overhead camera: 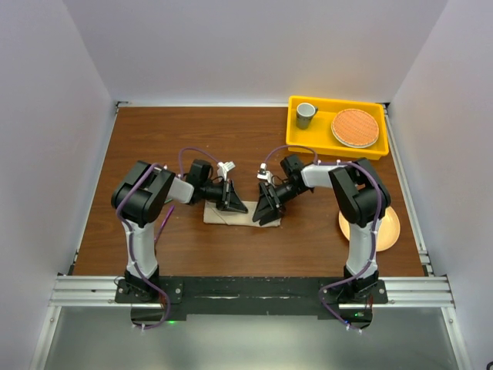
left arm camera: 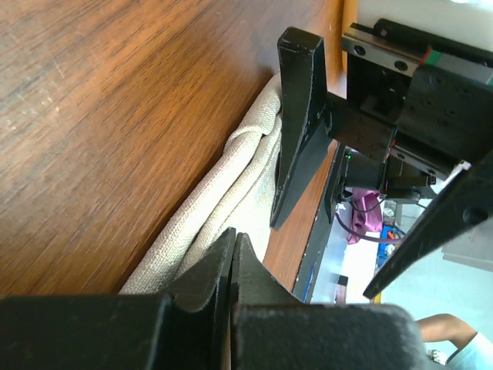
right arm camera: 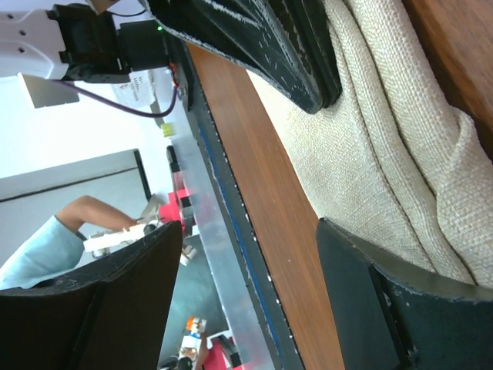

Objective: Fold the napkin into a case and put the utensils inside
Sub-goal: Smooth out the smaller rectangle-folded napkin at the center of the board.

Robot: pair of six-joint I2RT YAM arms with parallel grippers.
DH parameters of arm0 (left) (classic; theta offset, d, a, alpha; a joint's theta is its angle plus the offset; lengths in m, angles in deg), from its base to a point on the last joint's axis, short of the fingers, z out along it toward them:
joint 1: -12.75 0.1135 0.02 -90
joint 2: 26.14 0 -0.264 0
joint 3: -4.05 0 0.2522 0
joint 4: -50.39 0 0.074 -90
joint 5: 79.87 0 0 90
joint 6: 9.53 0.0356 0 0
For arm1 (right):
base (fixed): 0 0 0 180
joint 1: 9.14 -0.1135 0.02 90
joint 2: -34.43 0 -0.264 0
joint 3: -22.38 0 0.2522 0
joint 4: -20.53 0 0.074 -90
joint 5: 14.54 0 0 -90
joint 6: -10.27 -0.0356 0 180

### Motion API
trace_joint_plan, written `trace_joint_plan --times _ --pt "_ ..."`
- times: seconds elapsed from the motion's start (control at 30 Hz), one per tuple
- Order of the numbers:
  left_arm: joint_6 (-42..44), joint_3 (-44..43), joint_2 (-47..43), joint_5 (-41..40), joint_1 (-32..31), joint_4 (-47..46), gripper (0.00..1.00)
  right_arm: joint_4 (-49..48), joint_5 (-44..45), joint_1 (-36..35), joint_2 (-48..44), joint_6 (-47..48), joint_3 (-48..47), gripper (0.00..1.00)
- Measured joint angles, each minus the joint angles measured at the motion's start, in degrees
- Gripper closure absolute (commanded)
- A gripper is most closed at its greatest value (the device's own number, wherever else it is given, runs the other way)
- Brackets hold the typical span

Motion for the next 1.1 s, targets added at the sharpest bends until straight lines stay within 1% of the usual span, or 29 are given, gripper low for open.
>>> trace_joint_plan --times 0.1,0.2,0.27,0.37,0.47,0.57,0.63,0.67,0.7,0.87,0.97,1.07,1.1 --pt "0.04 0.00 0.00 0.09 0.11 0.20 1.00 1.68 -0.50 0.42 0.11 2.64 -0.24 0.27" --pt "0.57 0.02 -0.02 0.52 0.44 0.70 1.00 3.98 -0.04 0.46 0.04 5.53 -0.83 0.38" --pt "1.22 0.15 -0.13 0.83 0.68 1.07 1.00 6.60 1.22 0.59 -0.24 8.17 -1.33 0.49" --pt "2.36 1.01 -1.03 0.94 1.07 1.49 1.00 10.62 5.03 1.27 -2.47 10.29 -1.62 0.58" --pt "3.50 2.25 -2.38 0.83 1.44 2.29 1.00 12.81 8.74 2.89 -7.39 10.21 -1.90 0.62" --pt "4.42 3.43 -3.85 0.35 1.33 2.67 1.00 12.61 12.90 4.33 -12.20 9.75 -2.56 0.60" --pt "4.76 4.44 -5.31 -0.48 1.07 2.89 0.96 11.89 16.11 4.96 -14.47 9.49 -2.60 0.55" --pt "5.22 4.98 -6.12 -1.01 0.90 3.02 0.95 11.58 17.64 5.14 -14.95 9.31 -2.60 0.53" --pt "5.81 5.62 -7.10 -1.62 0.63 3.04 0.91 11.37 19.04 5.20 -15.02 9.11 -2.60 0.49" --pt "7.96 6.67 -10.93 -3.39 -0.35 3.58 0.84 10.43 24.33 5.18 -13.46 8.37 -2.54 0.43" --pt "9.07 6.62 -12.41 -3.61 -0.94 3.58 0.77 9.70 25.42 5.05 -12.66 8.17 -2.56 0.40" --pt "9.99 6.38 -12.66 -3.78 -1.51 3.74 0.67 9.16 26.21 4.59 -11.87 7.34 -2.56 0.39" --pt "10.45 6.14 -12.66 -3.85 -1.84 4.09 0.61 9.01 26.23 4.39 -11.58 7.19 -2.56 0.39"
